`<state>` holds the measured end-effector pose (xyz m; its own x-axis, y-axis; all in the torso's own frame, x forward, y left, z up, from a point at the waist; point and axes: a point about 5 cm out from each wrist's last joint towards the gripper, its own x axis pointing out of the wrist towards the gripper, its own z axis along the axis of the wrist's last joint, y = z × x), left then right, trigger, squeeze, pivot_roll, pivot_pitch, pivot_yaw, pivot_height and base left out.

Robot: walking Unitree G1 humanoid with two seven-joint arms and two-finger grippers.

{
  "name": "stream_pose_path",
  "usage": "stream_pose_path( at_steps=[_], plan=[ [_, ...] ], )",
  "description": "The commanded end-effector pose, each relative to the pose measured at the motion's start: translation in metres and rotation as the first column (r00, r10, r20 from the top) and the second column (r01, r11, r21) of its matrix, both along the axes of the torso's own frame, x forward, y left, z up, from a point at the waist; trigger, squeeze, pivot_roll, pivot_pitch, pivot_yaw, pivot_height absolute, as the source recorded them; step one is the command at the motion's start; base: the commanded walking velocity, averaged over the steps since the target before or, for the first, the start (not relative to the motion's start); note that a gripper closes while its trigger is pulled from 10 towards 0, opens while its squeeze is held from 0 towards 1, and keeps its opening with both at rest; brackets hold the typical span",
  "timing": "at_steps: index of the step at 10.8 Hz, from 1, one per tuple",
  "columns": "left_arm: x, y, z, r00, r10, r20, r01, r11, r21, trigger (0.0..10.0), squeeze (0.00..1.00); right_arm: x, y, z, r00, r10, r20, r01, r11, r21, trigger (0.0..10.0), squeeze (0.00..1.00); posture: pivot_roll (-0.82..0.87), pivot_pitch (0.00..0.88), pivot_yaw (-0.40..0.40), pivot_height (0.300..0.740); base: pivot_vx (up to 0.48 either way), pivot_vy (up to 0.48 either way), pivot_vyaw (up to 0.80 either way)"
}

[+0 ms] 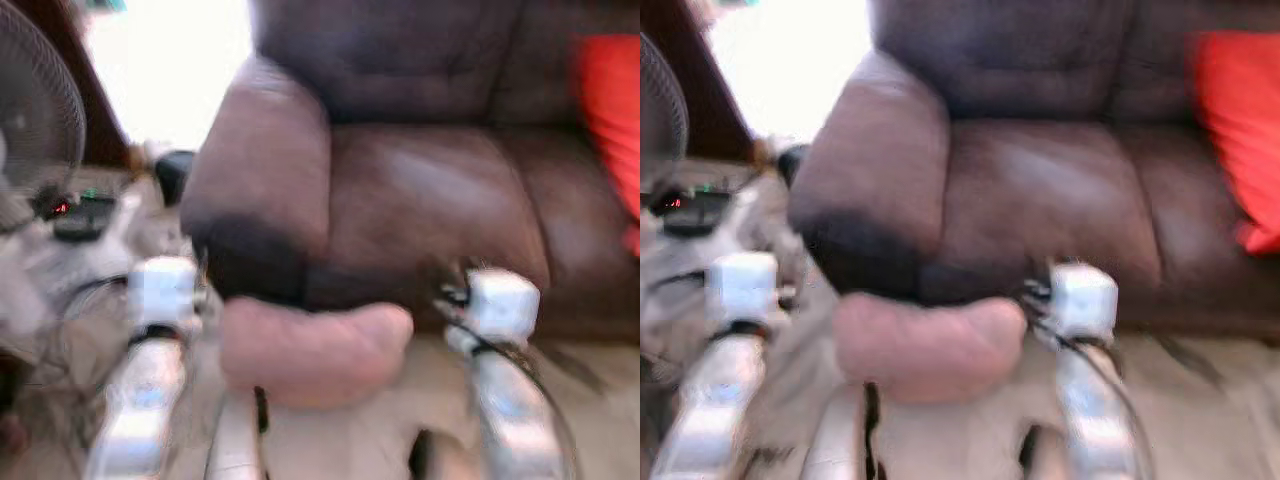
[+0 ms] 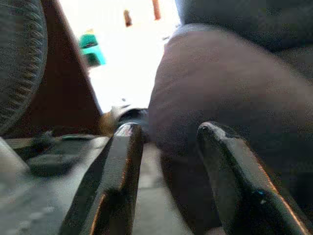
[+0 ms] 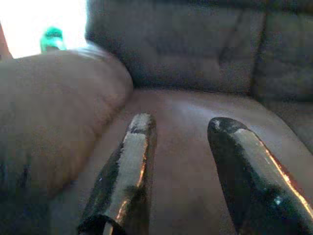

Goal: Move the pillow to the sofa from floor

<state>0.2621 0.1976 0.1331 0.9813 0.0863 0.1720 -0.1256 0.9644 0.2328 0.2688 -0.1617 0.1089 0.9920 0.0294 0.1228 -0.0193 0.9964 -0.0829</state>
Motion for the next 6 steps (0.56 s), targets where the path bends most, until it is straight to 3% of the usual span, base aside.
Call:
stream_pose_path(
  at_steps=[1,2,6],
  plan=[
    [0.002,-0.013,0.001,0.999,-0.045,0.004,0.045,0.999,-0.014,10.0,0.00,-0.006,-0.016,-0.007,0.998,-0.047,-0.032,0.046,0.999,-0.020,10.0,0.00,0.06,0.083,-0.022,0.540,0.277,0.000,0.00],
    [0.003,-0.013,0.001,0.999,-0.046,0.006,0.046,0.999,-0.014,10.0,0.00,-0.006,-0.017,-0.007,0.998,-0.046,-0.034,0.045,0.999,-0.023,10.0,0.00,0.06,0.082,-0.022,0.540,0.262,0.000,0.00],
    [0.005,-0.017,0.002,0.998,-0.064,0.009,0.064,0.998,-0.011,10.0,0.00,-0.007,-0.018,-0.019,0.993,-0.057,-0.105,0.057,0.998,-0.002,10.0,0.00,0.06,0.081,-0.023,0.540,0.000,0.000,0.00]
  ],
)
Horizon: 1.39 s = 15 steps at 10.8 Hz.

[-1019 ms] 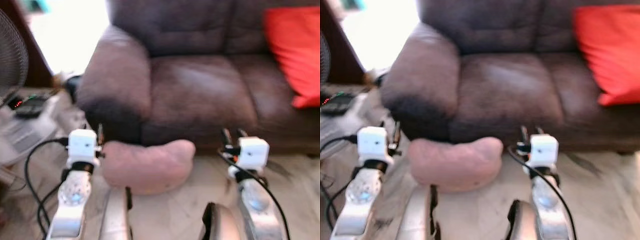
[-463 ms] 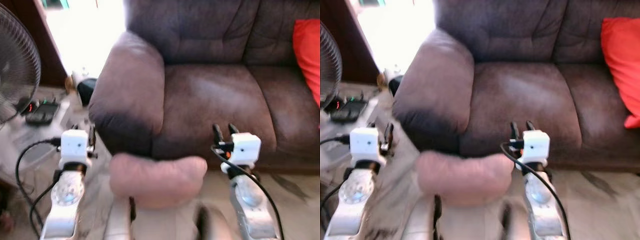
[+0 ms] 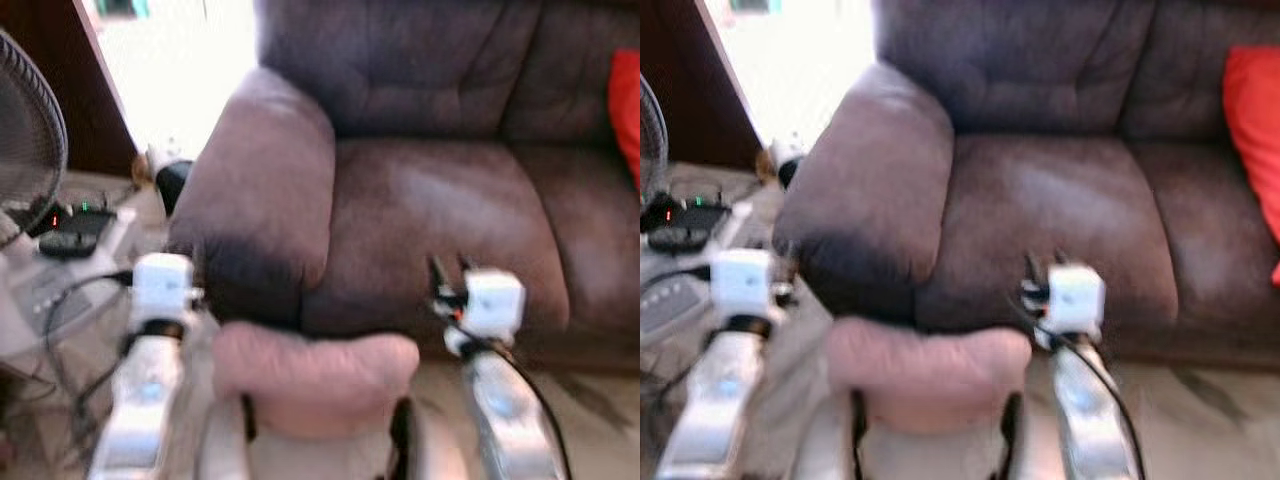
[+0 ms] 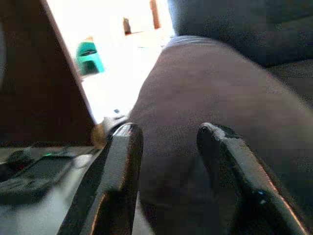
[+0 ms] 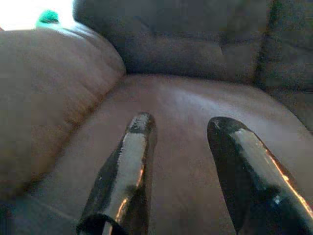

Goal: Move the pillow to the sofa from floor

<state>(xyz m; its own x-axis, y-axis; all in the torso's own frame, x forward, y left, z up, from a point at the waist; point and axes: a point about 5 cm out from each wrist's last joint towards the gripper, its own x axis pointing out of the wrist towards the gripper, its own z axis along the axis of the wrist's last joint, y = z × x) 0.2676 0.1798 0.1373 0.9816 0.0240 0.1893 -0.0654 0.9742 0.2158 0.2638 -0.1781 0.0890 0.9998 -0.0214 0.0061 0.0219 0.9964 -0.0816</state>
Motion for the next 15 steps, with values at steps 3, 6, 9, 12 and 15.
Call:
stream_pose_path(
  at_steps=[3,6,9,12,15],
  plan=[
    [0.000,0.000,-0.004,0.999,-0.013,-0.032,0.014,1.000,0.014,10.0,0.00,-0.010,-0.011,-0.054,0.938,-0.059,-0.342,0.080,0.996,0.046,10.0,0.00,0.06,0.091,-0.024,0.540,0.000,0.000,0.00],
    [0.005,-0.003,-0.001,0.999,-0.023,-0.039,0.024,1.000,0.007,10.0,0.00,-0.001,-0.003,-0.086,0.828,0.024,-0.560,0.097,0.978,0.186,10.0,0.00,0.07,0.110,-0.030,0.540,0.000,0.000,0.00],
    [0.003,-0.004,-0.002,0.999,-0.025,-0.047,0.025,1.000,0.009,10.0,0.00,0.012,0.005,-0.096,0.764,0.133,-0.632,0.051,0.963,0.264,10.0,1.00,0.09,0.129,-0.046,0.540,0.000,0.000,0.00],
    [0.002,-0.005,0.001,0.999,-0.025,-0.046,0.025,1.000,0.004,10.0,0.00,0.019,0.007,-0.098,0.743,0.179,-0.644,0.058,0.943,0.328,10.0,1.00,0.10,0.149,-0.060,0.540,0.000,0.000,0.00],
    [0.002,-0.006,0.001,0.999,-0.017,-0.047,0.017,1.000,-0.009,10.0,0.00,0.027,0.008,-0.094,0.767,0.201,-0.609,0.033,0.936,0.350,10.0,1.00,0.11,0.164,-0.063,0.540,0.000,0.000,0.00]
  ],
)
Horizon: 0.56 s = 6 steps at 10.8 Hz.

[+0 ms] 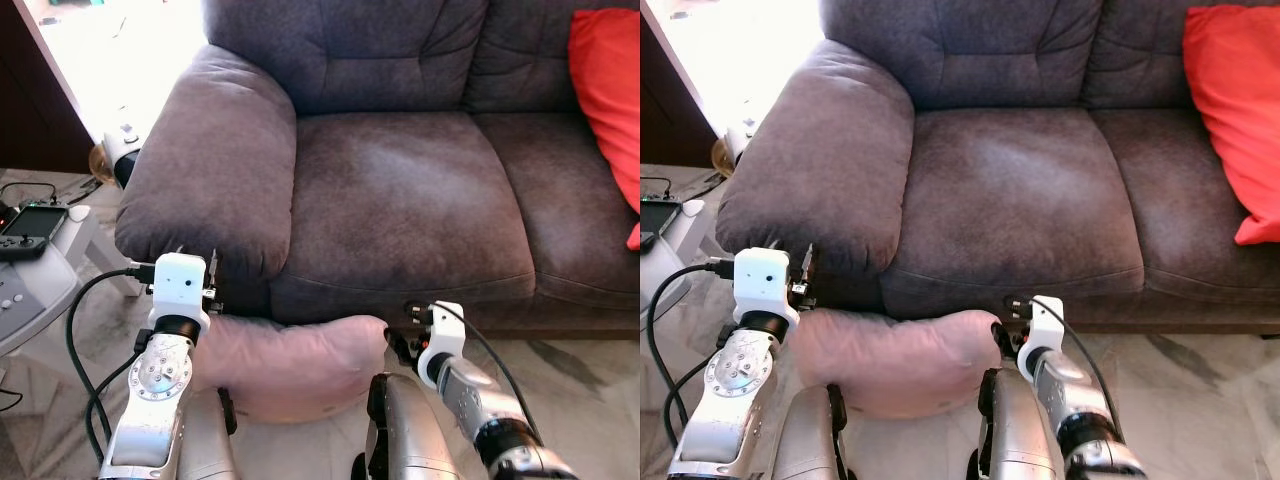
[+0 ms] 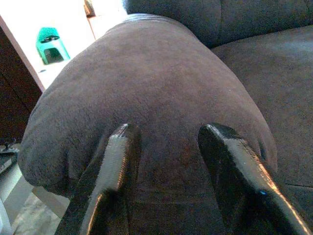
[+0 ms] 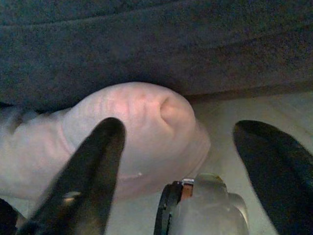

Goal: Move the pillow to the sofa from floor

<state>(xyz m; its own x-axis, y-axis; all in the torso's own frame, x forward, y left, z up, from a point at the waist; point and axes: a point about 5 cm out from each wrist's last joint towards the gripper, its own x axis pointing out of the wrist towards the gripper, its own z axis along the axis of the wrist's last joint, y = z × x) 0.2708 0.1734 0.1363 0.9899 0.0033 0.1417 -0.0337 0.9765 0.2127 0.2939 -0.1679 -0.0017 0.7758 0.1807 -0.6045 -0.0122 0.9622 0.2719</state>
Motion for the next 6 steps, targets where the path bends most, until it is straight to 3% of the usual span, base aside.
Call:
stream_pose_path(
  at_steps=[1,3,4,5,6],
  plan=[
    [0.001,0.000,0.005,1.000,0.007,0.007,-0.007,1.000,-0.004,10.0,0.00,-0.002,-0.002,-0.003,1.000,-0.016,-0.005,0.017,0.999,0.032,10.0,1.00,0.11,0.168,-0.063,0.540,0.000,0.000,0.00],
    [0.009,-0.001,0.011,1.000,0.002,0.030,-0.002,1.000,-0.009,10.0,0.00,0.005,-0.003,0.002,0.999,-0.040,0.017,0.040,0.999,0.015,10.0,1.00,0.12,0.180,-0.062,0.540,0.000,0.000,0.00],
    [0.015,-0.004,0.018,0.998,-0.006,0.055,0.007,1.000,-0.016,10.0,0.00,0.016,-0.005,0.013,0.993,-0.052,0.109,0.055,0.998,-0.024,10.0,1.00,0.12,0.190,-0.062,0.540,0.000,0.000,0.00],
    [0.020,-0.006,0.023,0.997,-0.011,0.074,0.013,1.000,-0.025,10.0,0.00,0.022,-0.002,0.021,0.986,-0.025,0.163,0.032,0.999,-0.040,10.0,0.00,0.12,0.205,-0.064,0.540,0.000,0.000,0.00],
    [0.024,-0.008,0.029,0.996,-0.012,0.089,0.018,0.998,-0.060,10.0,0.00,0.027,0.002,0.026,0.982,-0.018,0.188,0.023,0.999,-0.025,10.0,0.00,0.12,0.215,-0.064,0.540,0.000,0.000,0.00]
  ],
)
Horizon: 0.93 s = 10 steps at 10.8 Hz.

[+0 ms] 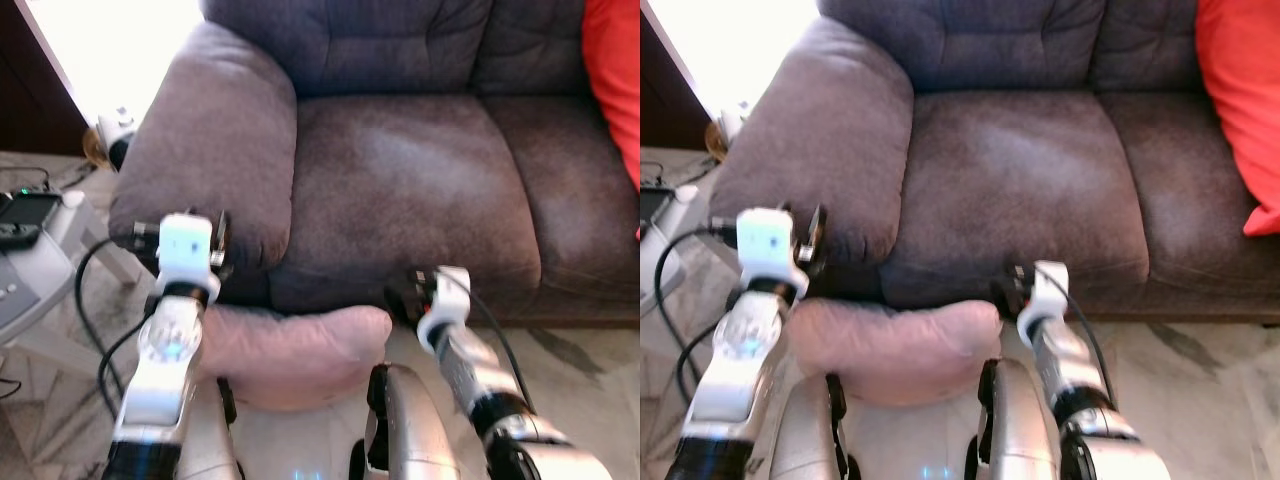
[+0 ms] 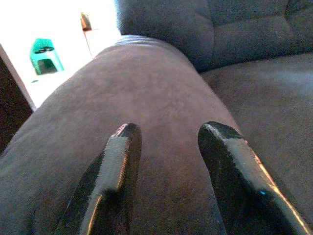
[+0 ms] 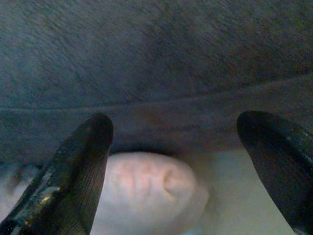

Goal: Move the pillow to the sofa from floor

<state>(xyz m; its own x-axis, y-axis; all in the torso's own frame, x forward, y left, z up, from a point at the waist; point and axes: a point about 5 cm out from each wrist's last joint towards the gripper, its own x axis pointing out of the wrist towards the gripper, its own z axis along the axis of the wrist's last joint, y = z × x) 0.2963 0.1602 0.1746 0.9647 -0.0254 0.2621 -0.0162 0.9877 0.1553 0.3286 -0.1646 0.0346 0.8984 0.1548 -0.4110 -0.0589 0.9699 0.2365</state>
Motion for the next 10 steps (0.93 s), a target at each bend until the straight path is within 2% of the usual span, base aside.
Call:
stream_pose_path(
  at_steps=[1,2,4,8,9,10],
  plan=[
    [0.000,0.004,0.004,1.000,0.011,0.002,-0.011,1.000,-0.013,10.0,0.00,-0.004,0.000,-0.006,1.000,-0.005,-0.017,0.005,1.000,0.002,10.0,0.00,0.13,0.248,-0.068,0.540,0.000,0.000,0.00],
    [-0.003,0.008,0.015,0.999,0.015,0.039,-0.014,1.000,-0.025,10.0,0.00,-0.004,-0.001,-0.007,1.000,-0.021,-0.021,0.021,1.000,0.006,10.0,0.00,0.13,0.263,-0.068,0.540,0.000,0.000,0.00],
    [-0.020,0.034,0.023,0.995,0.086,0.058,-0.088,0.996,0.029,10.0,0.00,-0.010,-0.003,-0.016,0.997,-0.041,-0.072,0.041,0.999,-0.008,10.0,0.00,0.14,0.304,-0.071,0.540,0.000,0.000,0.00],
    [-0.033,0.068,0.040,0.983,0.171,0.066,-0.176,0.982,0.075,10.0,0.00,-0.008,0.003,-0.016,0.992,-0.046,-0.115,0.054,0.996,0.070,10.0,0.00,0.17,0.336,-0.082,0.540,0.000,0.000,0.00],
    [-0.037,0.073,0.040,0.984,0.169,0.054,-0.174,0.980,0.092,10.0,0.00,-0.007,0.005,-0.016,0.993,-0.036,-0.113,0.044,0.997,0.066,10.0,0.00,0.18,0.341,-0.083,0.540,0.000,0.000,0.00],
    [-0.041,0.072,0.043,0.984,0.167,0.053,-0.172,0.980,0.098,10.0,0.00,-0.005,0.007,-0.012,0.996,-0.022,-0.081,0.032,0.993,0.115,10.0,0.00,0.19,0.348,-0.084,0.540,0.000,0.000,0.00]
  ],
)
